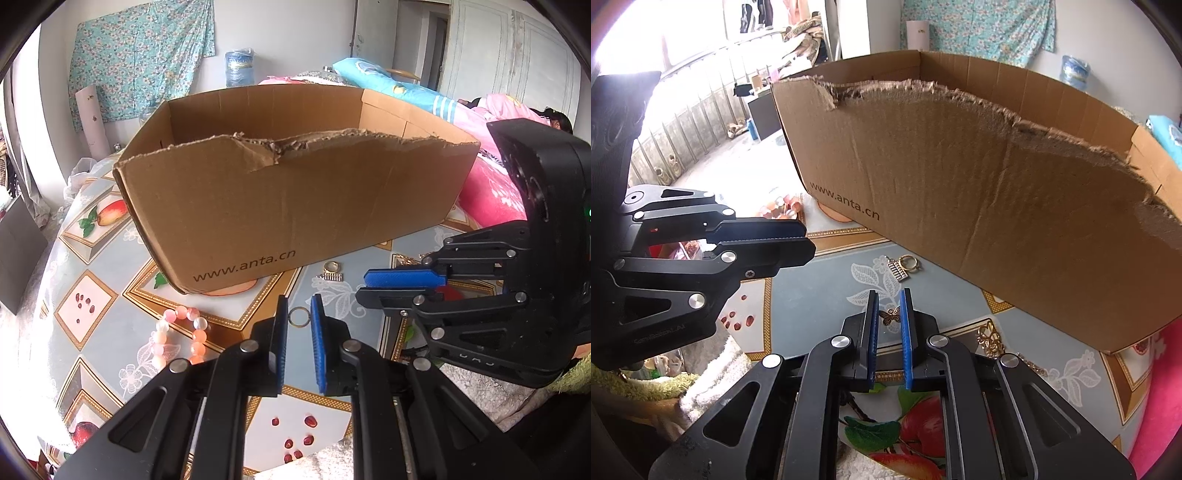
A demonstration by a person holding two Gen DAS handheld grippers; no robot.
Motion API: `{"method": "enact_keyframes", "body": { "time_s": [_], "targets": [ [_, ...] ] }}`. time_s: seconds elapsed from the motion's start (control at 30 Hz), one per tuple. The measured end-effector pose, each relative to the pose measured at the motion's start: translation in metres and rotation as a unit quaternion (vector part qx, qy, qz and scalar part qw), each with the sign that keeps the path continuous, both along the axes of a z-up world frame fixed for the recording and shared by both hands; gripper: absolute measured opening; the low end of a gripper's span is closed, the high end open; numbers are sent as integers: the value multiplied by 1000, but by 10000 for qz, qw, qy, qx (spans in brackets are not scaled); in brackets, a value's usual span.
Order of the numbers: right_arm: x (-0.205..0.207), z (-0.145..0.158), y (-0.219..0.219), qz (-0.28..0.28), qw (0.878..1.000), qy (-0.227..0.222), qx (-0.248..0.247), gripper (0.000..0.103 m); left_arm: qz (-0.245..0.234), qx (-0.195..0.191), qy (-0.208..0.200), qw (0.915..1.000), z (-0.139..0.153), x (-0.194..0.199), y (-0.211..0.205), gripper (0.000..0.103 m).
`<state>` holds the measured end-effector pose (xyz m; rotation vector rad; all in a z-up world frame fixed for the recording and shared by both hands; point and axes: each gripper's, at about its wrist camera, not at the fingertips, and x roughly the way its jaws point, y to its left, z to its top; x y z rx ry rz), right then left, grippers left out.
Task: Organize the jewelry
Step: 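Carry the butterfly charm with the right gripper over the box while the left carries the ring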
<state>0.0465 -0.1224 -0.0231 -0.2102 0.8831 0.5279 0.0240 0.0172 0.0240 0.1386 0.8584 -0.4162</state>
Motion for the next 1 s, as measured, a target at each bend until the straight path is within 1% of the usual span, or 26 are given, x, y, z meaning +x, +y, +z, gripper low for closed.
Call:
{"method": "enact_keyframes", "body": {
  "time_s": [0.07, 0.17, 0.27, 0.33, 0.47, 0.57, 0.67, 0.8, 0.9, 1.0],
  "targets": [
    [-3, 5, -4, -5, 10000, -62, 32, 9, 5, 0, -36, 10000, 3, -1, 0, 12],
    [-10, 22, -9, 24, 9996, -213, 198, 9, -11, -92, -108, 9999, 14, -5, 1, 12],
    [-16, 48, -13, 78, 9981, -508, 346, 9, -75, -145, -343, 9993, 34, -8, 3, 12],
    [-16, 67, -17, 72, 9963, -720, 468, 9, -145, -298, -518, 9981, 53, -9, 5, 12],
    [-4, 96, -24, -8, 9924, -1005, 713, 9, -340, -495, -909, 9940, 87, -3, 3, 12],
    [14, 103, -32, -213, 9909, -1100, 745, 9, -433, -619, -1027, 9918, 102, 14, -3, 12],
    [41, 101, -41, -529, 9915, -940, 734, 9, -446, -624, -943, 9926, 107, 40, -15, 12],
    [73, 95, -49, -886, 9915, -607, 740, 9, -314, -456, -663, 9963, 105, 79, -30, 12],
    [93, 89, -57, -1102, 9905, -402, 722, 9, -204, -268, -390, 9987, 97, 110, -43, 12],
    [107, 85, -63, -1257, 9890, -228, 745, 10, -74, -184, -110, 9997, 86, 134, -50, 12]
  ]
}}
